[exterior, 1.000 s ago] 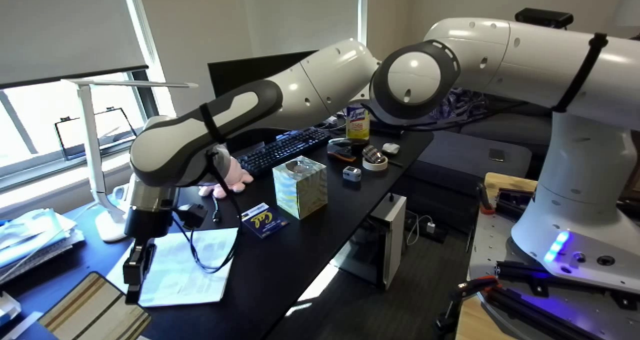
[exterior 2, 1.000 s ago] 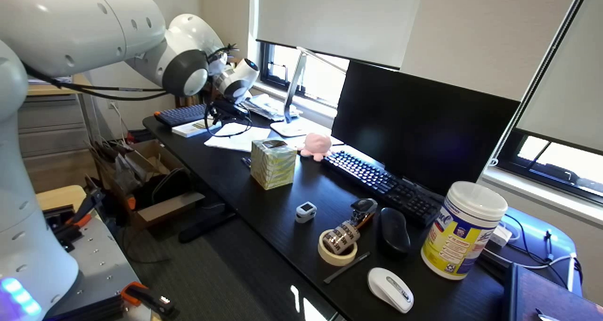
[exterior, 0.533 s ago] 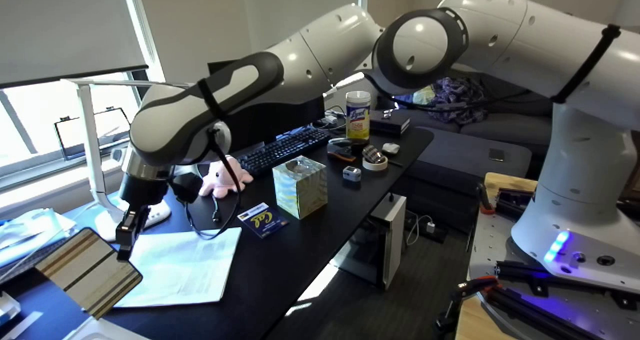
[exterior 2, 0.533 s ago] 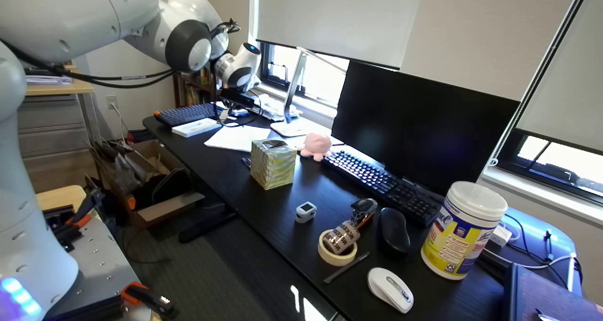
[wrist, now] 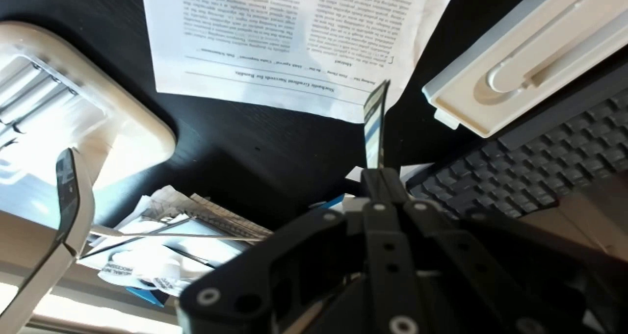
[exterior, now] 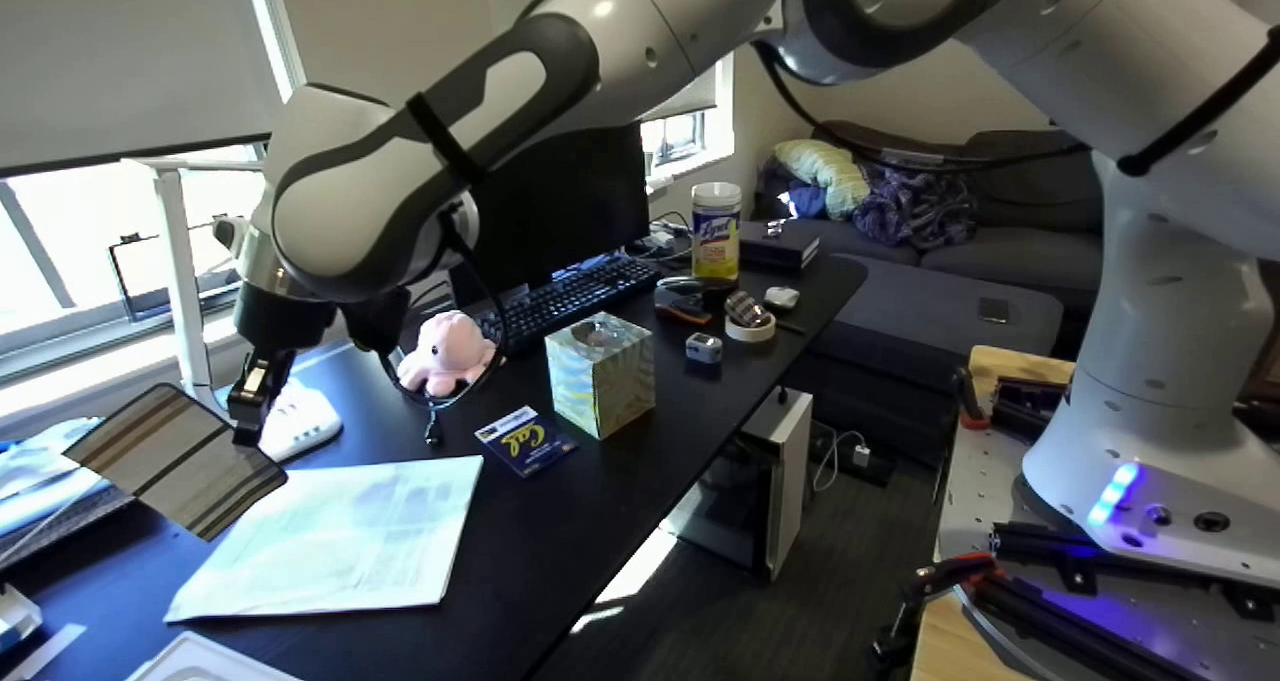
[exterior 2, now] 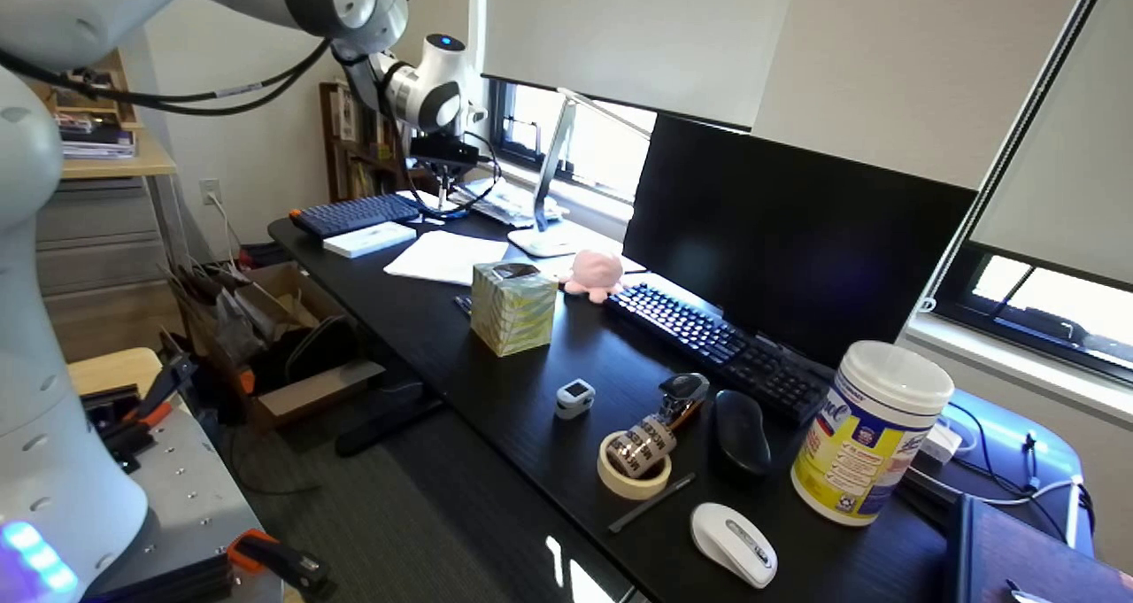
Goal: Move the striped paper to the right side of the desk
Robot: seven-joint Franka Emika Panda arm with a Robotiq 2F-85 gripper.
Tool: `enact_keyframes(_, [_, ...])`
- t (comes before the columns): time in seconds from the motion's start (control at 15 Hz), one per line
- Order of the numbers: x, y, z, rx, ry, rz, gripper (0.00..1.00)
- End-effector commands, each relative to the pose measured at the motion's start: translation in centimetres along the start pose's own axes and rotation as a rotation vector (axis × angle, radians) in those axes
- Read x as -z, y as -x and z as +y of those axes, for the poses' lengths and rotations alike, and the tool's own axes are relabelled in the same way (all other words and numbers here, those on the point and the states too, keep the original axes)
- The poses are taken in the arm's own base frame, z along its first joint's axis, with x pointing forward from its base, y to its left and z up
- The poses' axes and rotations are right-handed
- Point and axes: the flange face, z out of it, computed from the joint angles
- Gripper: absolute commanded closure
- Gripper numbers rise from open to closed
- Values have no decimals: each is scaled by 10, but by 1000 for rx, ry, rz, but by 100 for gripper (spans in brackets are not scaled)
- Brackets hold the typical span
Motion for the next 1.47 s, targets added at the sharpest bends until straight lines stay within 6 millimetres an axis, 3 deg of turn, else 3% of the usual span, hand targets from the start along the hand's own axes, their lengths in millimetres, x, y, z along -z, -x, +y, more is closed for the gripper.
enact_keyframes(0.0, [6,-1,-5,17,-1,-3,99])
enact_keyframes(0.47, [12,12,-9,39,10,-46,99])
enact_keyframes(1.0, [41,102,22,-160,187,16,99])
enact_keyframes(1.4, [107,158,30,-226,352,97,99])
